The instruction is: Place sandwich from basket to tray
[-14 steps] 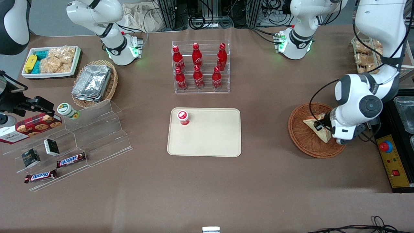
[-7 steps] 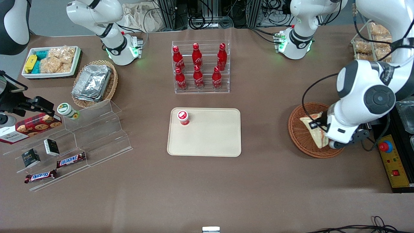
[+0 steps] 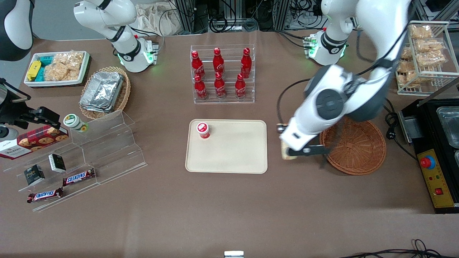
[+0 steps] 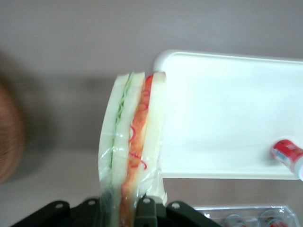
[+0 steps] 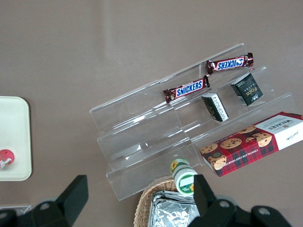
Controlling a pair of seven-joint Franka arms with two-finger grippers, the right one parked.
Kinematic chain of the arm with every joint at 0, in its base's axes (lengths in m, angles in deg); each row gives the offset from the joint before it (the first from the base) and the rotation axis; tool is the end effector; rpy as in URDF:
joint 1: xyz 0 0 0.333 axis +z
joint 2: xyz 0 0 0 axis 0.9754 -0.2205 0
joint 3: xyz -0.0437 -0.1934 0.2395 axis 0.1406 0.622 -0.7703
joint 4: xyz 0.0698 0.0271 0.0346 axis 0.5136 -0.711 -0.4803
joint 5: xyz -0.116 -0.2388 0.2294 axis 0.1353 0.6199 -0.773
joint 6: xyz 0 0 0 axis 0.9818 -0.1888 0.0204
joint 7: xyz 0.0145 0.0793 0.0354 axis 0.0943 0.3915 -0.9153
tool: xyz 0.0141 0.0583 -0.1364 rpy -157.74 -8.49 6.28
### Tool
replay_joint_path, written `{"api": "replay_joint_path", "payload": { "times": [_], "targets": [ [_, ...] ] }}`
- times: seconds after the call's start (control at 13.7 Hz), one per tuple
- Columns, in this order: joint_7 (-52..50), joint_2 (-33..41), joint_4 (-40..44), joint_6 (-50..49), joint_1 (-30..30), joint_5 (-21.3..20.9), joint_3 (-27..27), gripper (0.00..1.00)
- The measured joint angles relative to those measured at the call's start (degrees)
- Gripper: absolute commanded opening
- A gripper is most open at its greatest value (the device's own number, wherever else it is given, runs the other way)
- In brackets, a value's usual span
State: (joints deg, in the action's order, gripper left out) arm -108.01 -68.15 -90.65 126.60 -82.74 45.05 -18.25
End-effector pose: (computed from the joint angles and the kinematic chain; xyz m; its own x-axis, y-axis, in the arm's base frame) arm 0.5313 -0.3271 0.3448 0.9881 0.0053 -0.1536 0.0168 -0.9971 0.0740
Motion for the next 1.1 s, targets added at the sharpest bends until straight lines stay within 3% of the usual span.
{"api": "replay_joint_path", "payload": {
  "times": [0.44, 0.66, 1.1],
  "targets": [
    [-7.68, -15.15, 3.79, 5.0, -7.5, -10.4, -0.13, 0.0],
    [-9.21, -18.22, 6.51, 5.01, -8.12, -11.96, -0.22, 1.0],
    [-10.03, -17.3, 9.68, 3.25, -8.0, -12.34, -0.87, 1.0]
  ]
}}
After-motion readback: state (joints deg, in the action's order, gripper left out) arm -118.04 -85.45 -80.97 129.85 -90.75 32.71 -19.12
